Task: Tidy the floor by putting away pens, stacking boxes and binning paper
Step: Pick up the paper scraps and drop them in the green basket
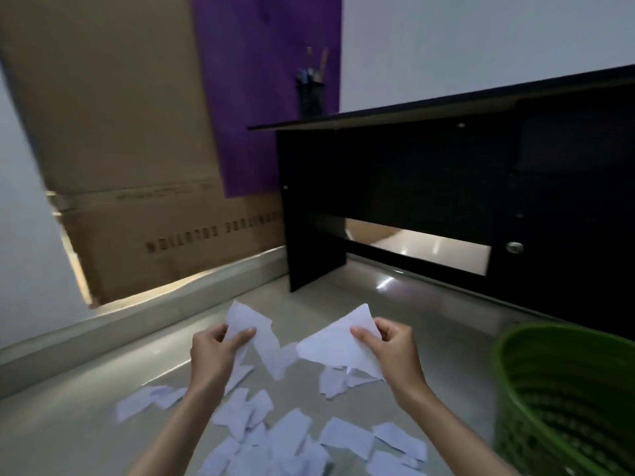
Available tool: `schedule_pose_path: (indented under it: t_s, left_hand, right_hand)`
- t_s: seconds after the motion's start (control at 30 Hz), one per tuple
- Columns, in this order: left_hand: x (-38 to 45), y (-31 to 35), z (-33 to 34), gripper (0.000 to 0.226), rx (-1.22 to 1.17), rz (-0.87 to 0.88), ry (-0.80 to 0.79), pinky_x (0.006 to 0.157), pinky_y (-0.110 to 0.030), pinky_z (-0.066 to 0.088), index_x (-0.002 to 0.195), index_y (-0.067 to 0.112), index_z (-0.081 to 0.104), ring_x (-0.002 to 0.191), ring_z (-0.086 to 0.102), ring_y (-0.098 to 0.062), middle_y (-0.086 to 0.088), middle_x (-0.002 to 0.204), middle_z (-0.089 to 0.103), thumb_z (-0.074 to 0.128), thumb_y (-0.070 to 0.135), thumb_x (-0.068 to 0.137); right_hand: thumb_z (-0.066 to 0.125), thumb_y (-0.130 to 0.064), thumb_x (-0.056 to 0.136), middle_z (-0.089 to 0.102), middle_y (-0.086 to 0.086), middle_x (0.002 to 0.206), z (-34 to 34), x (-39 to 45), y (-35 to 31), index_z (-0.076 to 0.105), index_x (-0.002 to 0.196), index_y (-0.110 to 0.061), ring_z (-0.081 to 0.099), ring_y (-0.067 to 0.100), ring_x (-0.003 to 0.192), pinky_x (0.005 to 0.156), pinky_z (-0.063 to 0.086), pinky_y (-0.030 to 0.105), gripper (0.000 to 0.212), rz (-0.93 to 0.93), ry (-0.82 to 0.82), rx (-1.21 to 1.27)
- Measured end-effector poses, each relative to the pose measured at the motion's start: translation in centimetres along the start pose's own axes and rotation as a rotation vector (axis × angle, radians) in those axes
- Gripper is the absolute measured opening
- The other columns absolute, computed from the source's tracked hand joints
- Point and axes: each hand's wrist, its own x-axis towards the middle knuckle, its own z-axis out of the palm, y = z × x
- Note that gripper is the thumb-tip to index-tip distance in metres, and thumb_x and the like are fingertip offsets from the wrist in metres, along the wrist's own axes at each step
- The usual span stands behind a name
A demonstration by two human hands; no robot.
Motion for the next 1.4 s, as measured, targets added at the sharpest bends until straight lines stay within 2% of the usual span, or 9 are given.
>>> schedule_pose_path:
  t_s: [0.3,0.37,0.47,0.57,0.63,0.77,0.9,1.03,1.4]
  left_hand:
    - [-6.2,3.3,19.9,0.022,0.013,0.064,-0.478,0.038,-0.014,0.037,0.06,0.006,0.06,0.039,0.048,-0.003,0.008,0.042,0.056,0.074,0.009,0.076]
    - [-7.6,3.9,23.1,0.033,0.014,0.1,-0.548,0.038,-0.011,0.031,0.052,0.014,0.053,0.036,0.04,0.001,0.013,0.037,0.047,0.072,0.01,0.078]
    - [-10.5,4.8,28.3,0.028,0.041,0.14,-0.686,0.042,-0.011,0.031,0.056,0.017,0.06,0.04,0.042,0.003,0.016,0.042,0.053,0.068,0.016,0.083]
    - [-12.9,5.3,32.0,0.026,0.077,0.117,-0.782,0.06,-0.024,0.04,0.076,-0.001,0.067,0.064,0.054,-0.013,-0.009,0.072,0.069,0.065,0.024,0.086]
    - [-14.0,5.2,34.0,0.031,0.117,0.089,-0.818,0.064,-0.028,0.038,0.076,-0.001,0.062,0.068,0.051,-0.017,-0.016,0.073,0.061,0.064,0.028,0.086]
    - [-14.7,5.0,35.6,0.038,0.235,0.097,-0.815,0.058,-0.023,0.036,0.068,0.012,0.048,0.062,0.046,-0.01,0.003,0.065,0.049,0.068,0.041,0.081]
    - [-13.5,4.7,35.0,0.032,0.287,0.141,-0.758,0.079,-0.035,0.048,0.084,0.013,0.055,0.087,0.055,-0.02,-0.001,0.083,0.057,0.068,0.042,0.08]
    - [-11.6,4.0,33.2,0.027,0.287,0.137,-0.678,0.086,-0.04,0.048,0.082,0.017,0.054,0.083,0.055,-0.019,0.002,0.079,0.056,0.068,0.04,0.081]
    - [-7.1,1.9,27.0,0.031,0.222,0.008,-0.543,0.066,-0.023,0.041,0.092,0.004,0.058,0.078,0.055,-0.015,0.001,0.079,0.057,0.068,0.032,0.083]
  right_hand:
    - [0.069,-0.012,0.082,0.054,0.033,0.063,-17.5,-1.6,-0.7,0.05,0.066,0.016,0.047,0.035,0.051,0.051,0.031,0.031,0.038,-0.174,0.416,-0.273]
    - [0.069,-0.013,0.083,0.054,0.023,0.056,-20.0,-2.3,-0.6,0.051,0.061,0.01,0.046,0.035,0.049,0.048,0.03,0.027,0.036,-0.183,0.467,-0.349]
    - [0.068,-0.014,0.083,0.032,-0.003,0.039,-23.9,-3.8,-0.3,0.036,0.049,-0.009,0.029,0.009,0.039,0.041,0.019,0.014,0.046,-0.176,0.552,-0.464]
    - [0.068,-0.015,0.083,0.027,-0.005,0.042,-26.7,-4.8,0.4,0.037,0.05,-0.003,0.026,0.011,0.038,0.039,0.018,0.016,0.047,-0.128,0.581,-0.551]
    - [0.068,-0.015,0.083,0.03,0.002,0.044,-28.1,-5.3,1.0,0.037,0.05,-0.003,0.022,0.009,0.039,0.042,0.019,0.019,0.046,-0.085,0.581,-0.589]
    - [0.069,-0.019,0.082,0.038,0.009,0.046,-29.2,-5.8,2.0,0.049,0.058,-0.001,0.028,0.013,0.041,0.044,0.023,0.022,0.036,-0.008,0.553,-0.626]
    - [0.068,-0.019,0.083,0.044,-0.001,0.045,-29.1,-5.5,2.7,0.059,0.068,-0.014,0.037,0.008,0.036,0.039,0.03,0.013,0.018,0.029,0.565,-0.606]
    - [0.066,-0.02,0.085,0.06,-0.004,0.067,-28.2,-5.1,2.5,0.061,0.082,-0.015,0.055,0.007,0.061,0.05,0.04,0.017,0.007,0.016,0.593,-0.597]
    - [0.064,-0.01,0.084,0.065,-0.007,0.075,-18.6,-3.7,2.1,0.066,0.08,-0.018,0.06,0.001,0.075,0.064,0.044,0.006,0.01,-0.137,0.287,-0.376]
